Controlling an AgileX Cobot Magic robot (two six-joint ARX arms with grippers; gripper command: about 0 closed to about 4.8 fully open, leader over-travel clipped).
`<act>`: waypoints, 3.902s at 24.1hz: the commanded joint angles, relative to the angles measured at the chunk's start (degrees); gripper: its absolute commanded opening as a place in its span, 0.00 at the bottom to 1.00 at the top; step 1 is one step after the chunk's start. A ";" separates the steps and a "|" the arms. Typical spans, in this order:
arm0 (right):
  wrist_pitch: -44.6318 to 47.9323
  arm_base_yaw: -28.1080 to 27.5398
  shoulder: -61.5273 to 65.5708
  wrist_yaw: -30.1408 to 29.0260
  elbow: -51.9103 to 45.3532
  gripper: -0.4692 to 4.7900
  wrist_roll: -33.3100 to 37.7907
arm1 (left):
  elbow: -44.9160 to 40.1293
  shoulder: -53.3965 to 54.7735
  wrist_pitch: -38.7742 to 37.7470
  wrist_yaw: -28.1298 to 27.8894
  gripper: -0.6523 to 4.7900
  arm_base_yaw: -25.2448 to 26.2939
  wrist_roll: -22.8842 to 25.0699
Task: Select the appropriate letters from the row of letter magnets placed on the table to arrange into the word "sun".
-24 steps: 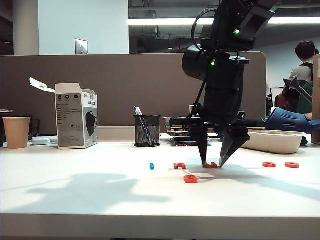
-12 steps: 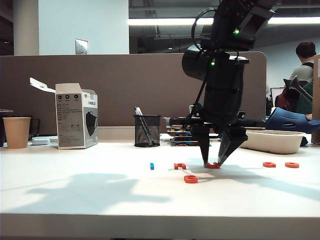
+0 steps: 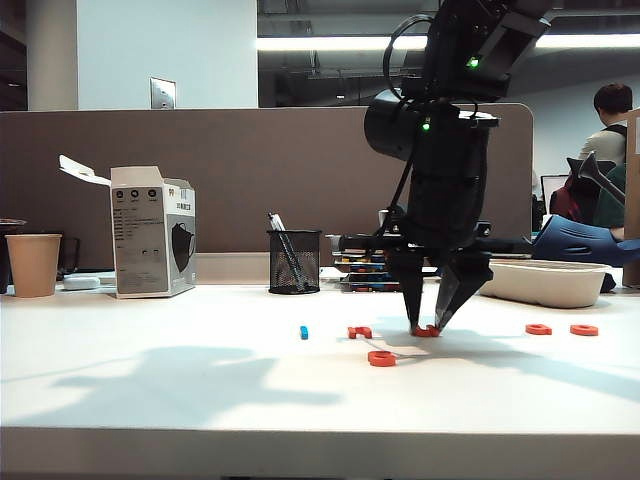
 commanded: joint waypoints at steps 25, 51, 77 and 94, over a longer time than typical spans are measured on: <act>-10.40 -0.28 -13.88 0.76 -0.55 0.25 -0.70 | 0.26 -0.24 0.39 -0.24 0.11 -0.07 0.04; 1.84 4.81 -13.51 -1.07 -18.18 0.25 3.50 | 0.26 -0.24 0.35 -0.09 0.11 -0.07 0.04; -1.73 4.72 -10.62 -4.68 -18.05 0.48 4.37 | 0.26 -0.24 0.35 -0.07 0.11 -0.07 0.04; -1.79 4.55 -10.62 -4.48 -17.99 0.50 3.23 | 0.26 -0.24 0.35 -0.07 0.11 -0.07 0.04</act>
